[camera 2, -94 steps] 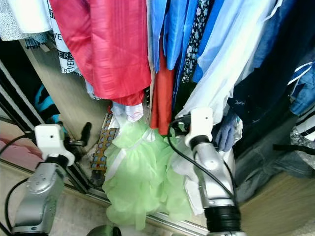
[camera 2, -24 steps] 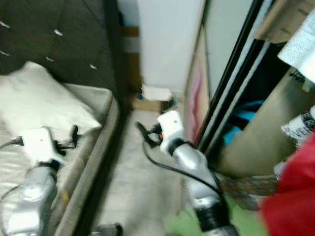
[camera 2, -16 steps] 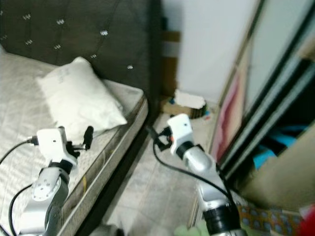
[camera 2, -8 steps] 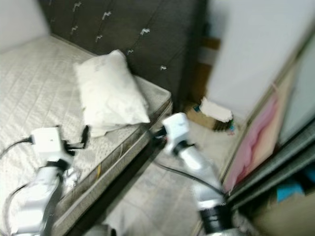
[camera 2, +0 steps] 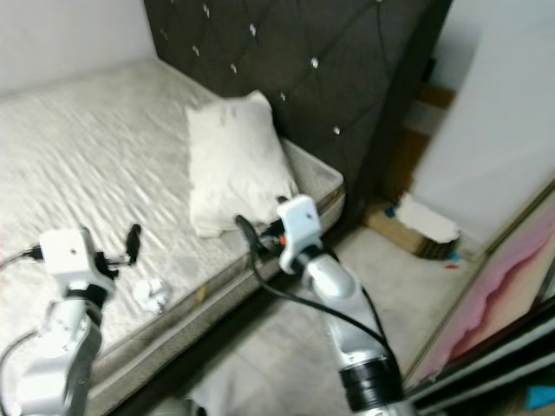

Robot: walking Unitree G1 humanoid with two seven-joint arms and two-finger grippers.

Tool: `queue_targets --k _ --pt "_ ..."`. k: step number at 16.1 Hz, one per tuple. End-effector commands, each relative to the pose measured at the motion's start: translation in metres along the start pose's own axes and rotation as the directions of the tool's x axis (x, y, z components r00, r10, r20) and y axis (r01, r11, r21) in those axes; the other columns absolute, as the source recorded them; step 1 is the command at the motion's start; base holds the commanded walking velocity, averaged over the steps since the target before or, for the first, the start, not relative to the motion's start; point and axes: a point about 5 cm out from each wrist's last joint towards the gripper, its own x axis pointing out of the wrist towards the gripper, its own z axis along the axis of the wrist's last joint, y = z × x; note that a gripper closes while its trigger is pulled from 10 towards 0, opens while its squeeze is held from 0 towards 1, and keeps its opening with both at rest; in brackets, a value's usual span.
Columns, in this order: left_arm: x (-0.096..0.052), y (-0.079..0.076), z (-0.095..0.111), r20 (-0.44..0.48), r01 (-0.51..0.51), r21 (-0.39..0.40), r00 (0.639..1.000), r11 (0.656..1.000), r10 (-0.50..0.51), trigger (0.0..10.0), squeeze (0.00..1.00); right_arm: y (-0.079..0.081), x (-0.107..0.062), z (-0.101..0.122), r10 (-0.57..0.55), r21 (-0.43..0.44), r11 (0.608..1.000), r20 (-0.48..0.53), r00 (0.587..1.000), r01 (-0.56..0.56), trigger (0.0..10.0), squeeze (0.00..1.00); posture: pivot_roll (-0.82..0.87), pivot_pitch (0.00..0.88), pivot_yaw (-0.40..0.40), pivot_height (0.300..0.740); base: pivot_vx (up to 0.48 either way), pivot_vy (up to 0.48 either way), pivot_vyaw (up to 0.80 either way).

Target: Clean up the room

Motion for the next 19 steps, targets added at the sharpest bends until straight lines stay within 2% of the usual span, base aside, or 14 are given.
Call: queue_targets --k 1,3,7,19 --pt "0.0008 -0.0040 0.0043 0.021 0.016 -0.003 1.000 1.000 -0.016 10.0 0.00 -0.0059 -0.0026 0.0023 -0.021 0.000 1.000 0.010 1.000 0.021 10.0 0.00 -0.05 0.000 -0.044 0.740 0.000 0.000 0.00" --pt "0.0008 -0.0042 0.0049 0.022 0.017 -0.005 1.000 1.000 -0.017 10.0 0.00 -0.0050 -0.0028 0.0030 -0.012 -0.014 1.000 0.012 1.000 0.013 10.0 0.00 -0.05 0.000 -0.045 0.740 0.000 0.000 0.00" --pt "0.0007 -0.0044 0.0054 0.028 0.027 -0.008 0.999 1.000 -0.027 10.0 0.00 -0.0039 -0.0028 0.0036 -0.004 -0.017 1.000 0.017 1.000 0.005 10.0 0.00 -0.05 0.000 -0.045 0.740 0.000 0.000 0.67" --pt "-0.0008 -0.0064 0.0035 0.026 0.042 -0.007 0.999 0.999 -0.042 10.0 0.00 -0.0032 -0.0031 0.0021 0.005 -0.017 1.000 0.014 1.000 -0.005 10.0 0.00 -0.05 0.000 -0.050 0.740 0.298 0.000 0.00"
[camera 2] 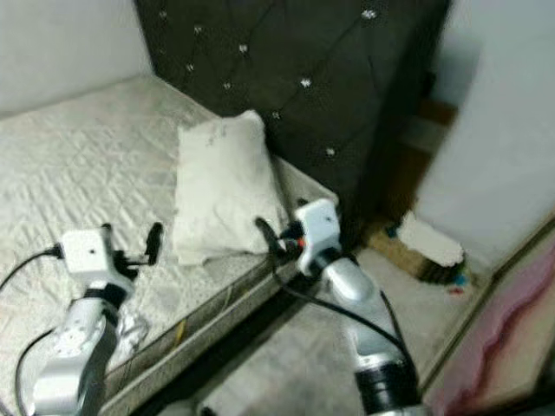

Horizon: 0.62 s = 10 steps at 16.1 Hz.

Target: Clean up the room

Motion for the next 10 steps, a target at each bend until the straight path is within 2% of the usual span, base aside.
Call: queue_targets --k 1,3,4,5,6,7,8,9,10 --pt "0.002 0.001 0.004 0.015 -0.014 -0.014 1.000 1.000 0.014 10.0 0.00 -0.002 0.002 0.006 -0.004 -0.032 0.999 0.018 1.000 0.005 10.0 0.00 -0.05 0.000 -0.050 0.740 0.000 0.000 0.00" --pt "0.003 -0.001 0.003 0.011 -0.011 -0.001 1.000 1.000 0.011 10.0 0.00 -0.008 0.001 0.006 -0.052 -0.008 0.999 0.020 0.998 0.052 10.0 0.00 -0.04 0.000 -0.051 0.740 0.000 0.000 0.00" --pt "0.004 -0.002 0.004 0.018 -0.015 -0.019 1.000 1.000 0.015 10.0 0.00 -0.016 0.003 0.002 -0.114 -0.029 0.993 -0.021 0.993 0.114 10.0 0.00 -0.04 0.000 -0.051 0.740 0.000 0.000 0.00" --pt "0.004 -0.002 0.004 0.015 -0.016 -0.023 1.000 1.000 0.016 10.0 0.00 -0.018 0.003 0.002 -0.125 -0.019 0.992 -0.026 0.992 0.124 10.0 0.00 -0.05 0.000 -0.048 0.740 0.000 0.000 0.00" --pt "0.004 -0.003 0.004 0.001 -0.016 -0.016 1.000 1.000 0.016 10.0 0.00 -0.017 0.003 0.002 -0.115 -0.037 0.993 -0.028 0.993 0.114 10.0 0.00 -0.05 0.000 -0.048 0.740 0.000 0.000 0.00" --pt "0.004 -0.006 0.002 -0.040 -0.028 0.006 0.999 1.000 0.029 10.0 0.00 -0.015 0.005 0.007 -0.096 -0.066 0.993 0.011 0.995 0.097 10.0 0.00 -0.05 0.000 -0.048 0.740 0.000 0.000 0.00" --pt "0.003 -0.010 0.003 -0.018 0.031 -0.011 0.999 0.999 -0.032 10.0 0.00 -0.010 0.007 0.009 -0.047 -0.026 0.999 0.022 0.999 0.048 10.0 0.00 -0.05 0.000 -0.048 0.740 0.000 0.000 0.00" --pt "0.002 -0.012 0.005 0.008 0.062 -0.019 0.998 0.998 -0.062 10.0 0.00 -0.009 0.007 0.011 -0.054 -0.011 0.998 0.027 0.998 0.054 10.0 0.00 -0.05 0.000 -0.048 0.740 0.000 0.000 0.00" --pt "0.002 -0.009 0.005 0.001 0.026 0.005 1.000 1.000 -0.026 10.0 0.00 -0.011 0.008 0.012 -0.081 -0.039 0.996 0.031 0.996 0.083 10.0 0.00 -0.05 0.000 -0.046 0.740 0.000 0.000 0.00"
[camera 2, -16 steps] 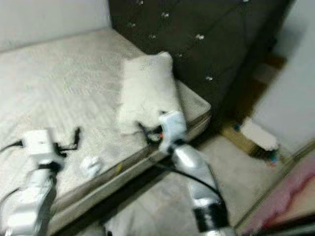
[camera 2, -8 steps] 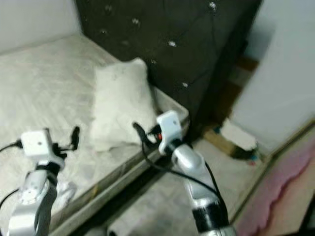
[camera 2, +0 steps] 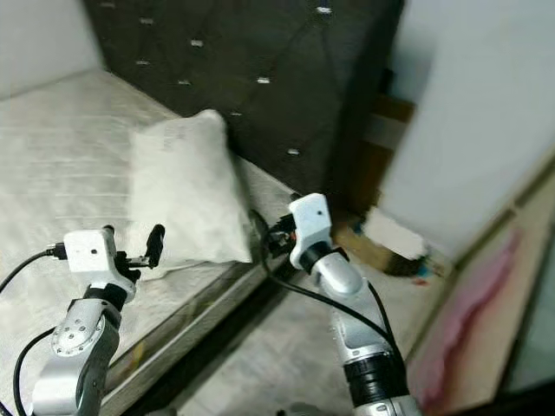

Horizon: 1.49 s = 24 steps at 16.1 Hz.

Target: Clean up the room

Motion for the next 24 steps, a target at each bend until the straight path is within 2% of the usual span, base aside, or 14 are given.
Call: queue_targets --k 1,2,5,6,8,11,13,18,24 --pt "-0.001 0.004 0.003 0.012 -0.022 0.015 1.000 1.000 0.021 10.0 0.00 -0.006 0.002 0.009 -0.014 -0.049 0.999 0.032 0.999 0.015 10.0 0.00 -0.05 0.000 -0.046 0.740 0.000 0.000 0.00" --pt "-0.001 0.006 0.003 0.007 -0.038 0.006 0.999 0.999 0.038 10.0 0.00 -0.011 0.002 0.008 -0.067 -0.045 0.997 0.017 0.998 0.068 10.0 0.00 -0.05 0.000 -0.046 0.740 0.000 0.000 0.00" --pt "0.004 0.008 0.004 0.019 -0.085 0.029 0.996 0.996 0.085 10.0 0.00 -0.018 0.001 0.009 -0.103 0.013 0.995 0.021 0.994 0.103 10.0 0.00 -0.05 0.000 -0.040 0.740 0.000 0.000 0.00" --pt "0.004 0.006 0.000 -0.022 -0.069 0.001 0.997 0.998 0.069 10.0 0.00 -0.018 0.002 0.010 -0.099 0.032 0.995 0.037 0.994 0.098 10.0 0.00 -0.05 0.000 -0.029 0.740 0.000 0.000 0.55" --pt "0.004 0.008 -0.003 -0.036 -0.073 0.008 0.997 0.997 0.073 10.0 0.00 -0.015 0.005 0.011 -0.094 0.042 0.995 0.049 0.994 0.092 10.0 0.00 -0.06 0.000 -0.010 0.740 0.000 0.000 0.80" --pt "0.011 0.006 -0.002 -0.033 -0.073 -0.009 0.997 0.997 0.073 10.0 0.00 0.000 0.015 0.006 -0.099 0.116 0.989 0.045 0.994 0.093 10.0 0.00 -0.05 0.000 0.000 0.740 0.000 0.000 0.80" --pt "0.013 0.005 0.000 -0.023 -0.059 -0.016 0.998 0.998 0.059 10.0 0.00 0.006 0.018 0.008 -0.077 0.116 0.991 0.053 0.996 0.071 10.0 0.00 -0.05 0.000 -0.004 0.740 0.000 0.000 0.80" --pt "0.015 0.005 0.004 -0.001 -0.051 -0.022 0.999 0.998 0.051 10.0 0.00 -0.011 0.015 0.006 -0.125 0.124 0.985 0.043 0.991 0.119 10.0 0.00 -0.04 0.000 -0.014 0.740 0.000 0.000 0.80" --pt "0.017 0.010 0.006 0.015 -0.090 0.002 0.996 0.996 0.090 10.0 0.00 -0.012 0.016 0.005 -0.134 0.133 0.983 0.037 0.990 0.128 10.0 0.00 -0.04 0.000 -0.021 0.740 0.000 0.000 0.80"
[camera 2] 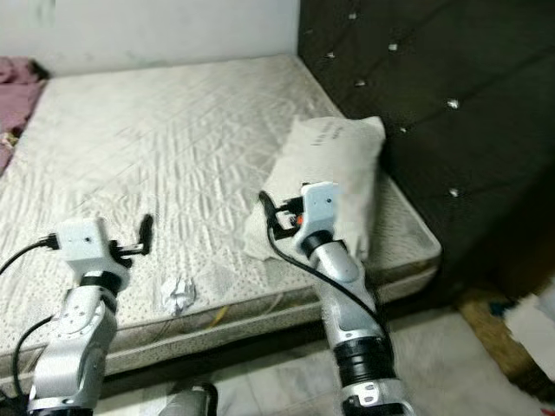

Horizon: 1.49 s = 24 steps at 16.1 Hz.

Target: Clean up the room

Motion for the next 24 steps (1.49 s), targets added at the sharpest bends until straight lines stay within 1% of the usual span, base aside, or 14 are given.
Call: queue_targets --k 1,8,10,17,24 --pt "0.0022 -0.0005 0.0035 0.013 -0.002 0.006 1.000 1.000 0.002 10.0 0.00 -0.0031 0.0028 0.0039 -0.012 -0.002 1.000 0.009 1.000 0.012 10.0 0.00 -0.04 0.000 -0.021 0.740 0.000 0.000 0.80" --pt "0.0027 -0.0011 0.0034 0.011 -0.011 0.003 1.000 1.000 0.011 10.0 0.00 -0.0023 0.0034 0.0005 -0.012 -0.002 1.000 -0.009 1.000 0.012 10.0 0.00 -0.04 0.000 -0.023 0.740 0.000 0.000 0.80" --pt "0.0037 -0.0011 0.0038 0.013 -0.012 0.001 1.000 1.000 0.012 10.0 0.00 -0.0020 0.0039 -0.0001 -0.011 0.003 1.000 -0.012 1.000 0.011 10.0 0.00 -0.04 0.000 -0.024 0.740 0.000 0.000 0.46" --pt "0.0039 -0.0033 0.0029 0.009 0.002 -0.018 1.000 1.000 -0.001 10.0 0.00 -0.0043 0.0032 -0.0008 -0.029 0.032 0.999 -0.012 0.999 0.030 10.0 0.00 -0.04 0.000 -0.023 0.740 0.000 0.000 0.00" --pt "0.0028 -0.0031 0.0017 0.001 -0.002 -0.032 1.000 0.999 0.002 10.0 0.00 -0.0054 0.0024 -0.0028 -0.032 0.029 0.999 -0.026 0.999 0.032 10.0 0.00 -0.04 0.000 -0.026 0.740 0.000 0.480 0.00"
